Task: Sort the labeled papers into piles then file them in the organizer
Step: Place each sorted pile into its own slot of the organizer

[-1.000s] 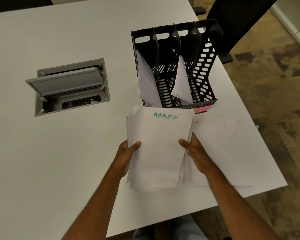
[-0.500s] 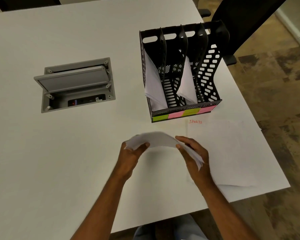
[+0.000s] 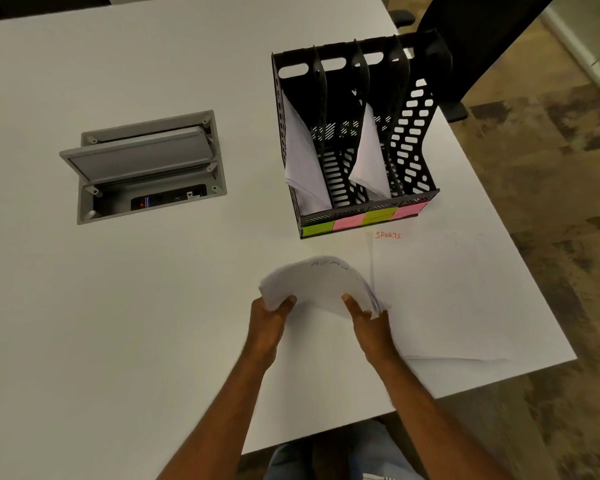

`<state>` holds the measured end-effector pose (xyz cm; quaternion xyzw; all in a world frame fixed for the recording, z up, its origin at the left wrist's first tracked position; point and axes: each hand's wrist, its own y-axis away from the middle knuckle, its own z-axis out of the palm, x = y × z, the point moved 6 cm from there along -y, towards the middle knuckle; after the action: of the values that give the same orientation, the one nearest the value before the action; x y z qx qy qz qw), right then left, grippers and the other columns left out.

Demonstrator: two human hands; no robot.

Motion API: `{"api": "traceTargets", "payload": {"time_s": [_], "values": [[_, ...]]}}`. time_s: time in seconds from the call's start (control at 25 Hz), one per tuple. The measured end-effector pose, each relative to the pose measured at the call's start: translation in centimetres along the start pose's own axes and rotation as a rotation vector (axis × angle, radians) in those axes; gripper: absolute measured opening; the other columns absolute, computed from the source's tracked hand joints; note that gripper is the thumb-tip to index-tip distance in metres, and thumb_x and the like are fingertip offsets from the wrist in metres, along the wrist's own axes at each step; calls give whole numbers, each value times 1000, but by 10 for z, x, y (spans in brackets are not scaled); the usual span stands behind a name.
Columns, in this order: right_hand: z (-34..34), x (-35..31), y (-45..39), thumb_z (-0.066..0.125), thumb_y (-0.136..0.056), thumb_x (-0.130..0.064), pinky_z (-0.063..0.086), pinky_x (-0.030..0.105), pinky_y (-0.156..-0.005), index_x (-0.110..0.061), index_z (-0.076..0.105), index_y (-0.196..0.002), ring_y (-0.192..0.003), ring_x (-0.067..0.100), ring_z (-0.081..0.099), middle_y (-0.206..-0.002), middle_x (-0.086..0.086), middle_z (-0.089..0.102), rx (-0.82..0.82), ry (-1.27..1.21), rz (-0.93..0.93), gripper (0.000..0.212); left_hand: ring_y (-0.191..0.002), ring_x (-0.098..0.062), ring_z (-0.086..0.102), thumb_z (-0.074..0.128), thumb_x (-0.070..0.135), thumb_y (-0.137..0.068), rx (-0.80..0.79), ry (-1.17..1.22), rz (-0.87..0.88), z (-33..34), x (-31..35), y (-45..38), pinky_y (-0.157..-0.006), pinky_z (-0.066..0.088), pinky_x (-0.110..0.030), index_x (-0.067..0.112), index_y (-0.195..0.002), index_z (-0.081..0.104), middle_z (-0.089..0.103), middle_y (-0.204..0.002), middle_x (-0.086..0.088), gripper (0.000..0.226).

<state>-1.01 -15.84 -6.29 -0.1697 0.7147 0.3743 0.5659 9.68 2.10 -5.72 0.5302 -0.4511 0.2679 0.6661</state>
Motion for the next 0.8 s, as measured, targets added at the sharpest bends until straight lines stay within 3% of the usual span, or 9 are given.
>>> {"api": "traceTargets", "payload": {"time_s": [0.12, 0.24, 0.36, 0.6, 0.72, 0.8], "values": [[0, 4, -6, 65, -95, -12, 49, 3, -67, -52, 73, -86, -84, -14, 66, -83, -32, 71, 1, 12, 24, 42, -106, -8, 70, 70, 11, -94, 13, 20, 27, -1, -2, -4, -85, 59, -25, 53, -108, 70, 76, -111, 11, 44], [-5, 12, -10, 58, -97, 0, 48, 2, -69, -35, 70, -91, -84, -12, 67, -81, -21, 73, 20, 3, 51, 38, -101, -1, 69, 69, 10, -94, 10, 8, -2, -1, -5, -6, -83, 57, -22, 57, -104, 69, 76, -107, 17, 48], [-8, 15, -10, 59, -96, 1, 47, 1, -70, -31, 64, -96, -81, -15, 65, -83, -18, 72, -10, 55, 62, 33, -104, -6, 68, 70, 10, -94, 21, -21, -34, 2, -12, -9, -96, 55, -38, 54, -101, 69, 75, -106, 14, 45], [-14, 31, -12, 63, -96, -7, 40, -5, -65, -37, 61, -83, -77, -19, 62, -76, -41, 65, -3, 103, 99, 33, -113, -18, 65, 70, 10, -93, 21, -14, -73, 7, -27, -13, -91, 54, -34, 52, -104, 70, 76, -104, 16, 43], [-16, 28, -19, 65, -95, -13, 42, -3, -70, -46, 73, -89, -86, -18, 63, -85, -41, 66, -16, 129, 53, 35, -110, -11, 66, 69, 9, -94, 14, -32, -23, 8, -28, -20, -90, 56, -27, 47, -119, 64, 73, -113, 10, 46], [-18, 31, -24, 65, -96, -16, 45, 0, -72, -49, 72, -90, -91, -6, 67, -84, -35, 69, -13, 178, 61, 34, -111, -13, 66, 69, 7, -93, 9, -35, -48, 10, -31, -22, -87, 55, -24, 39, -122, 61, 72, -115, 6, 44]]}}
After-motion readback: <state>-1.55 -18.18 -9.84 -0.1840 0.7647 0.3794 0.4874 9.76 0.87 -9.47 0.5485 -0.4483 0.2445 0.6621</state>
